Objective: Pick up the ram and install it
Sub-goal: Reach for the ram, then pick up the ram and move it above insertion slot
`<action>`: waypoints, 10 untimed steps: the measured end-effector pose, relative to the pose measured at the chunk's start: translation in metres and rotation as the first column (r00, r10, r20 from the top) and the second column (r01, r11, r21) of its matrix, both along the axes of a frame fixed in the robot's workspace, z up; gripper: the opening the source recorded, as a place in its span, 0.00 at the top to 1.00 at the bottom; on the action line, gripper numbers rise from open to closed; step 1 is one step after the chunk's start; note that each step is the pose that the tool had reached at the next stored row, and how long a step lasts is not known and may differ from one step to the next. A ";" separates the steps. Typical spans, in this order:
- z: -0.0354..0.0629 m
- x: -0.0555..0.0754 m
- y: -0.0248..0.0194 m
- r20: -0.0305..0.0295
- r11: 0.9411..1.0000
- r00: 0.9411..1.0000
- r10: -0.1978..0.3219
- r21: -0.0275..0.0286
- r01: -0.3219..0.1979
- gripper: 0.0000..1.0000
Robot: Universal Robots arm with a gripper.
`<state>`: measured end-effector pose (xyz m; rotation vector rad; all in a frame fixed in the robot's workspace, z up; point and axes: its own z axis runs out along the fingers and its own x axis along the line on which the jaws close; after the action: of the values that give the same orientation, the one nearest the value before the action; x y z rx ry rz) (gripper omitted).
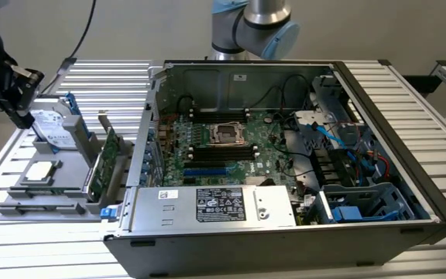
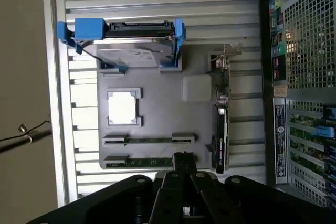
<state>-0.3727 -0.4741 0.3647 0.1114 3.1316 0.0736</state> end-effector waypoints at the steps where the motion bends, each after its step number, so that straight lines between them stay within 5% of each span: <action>1: -0.0005 -0.004 -0.0018 0.000 1.000 1.000 0.000 0.000 0.000 0.89; 4: -0.0015 -0.014 -0.0053 -0.001 1.000 1.000 0.000 0.000 0.000 0.89; 10: -0.0015 -0.014 -0.0053 -0.001 1.000 1.000 0.000 0.000 0.000 0.89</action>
<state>-0.3865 -0.4794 0.3632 0.1114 3.1322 0.0735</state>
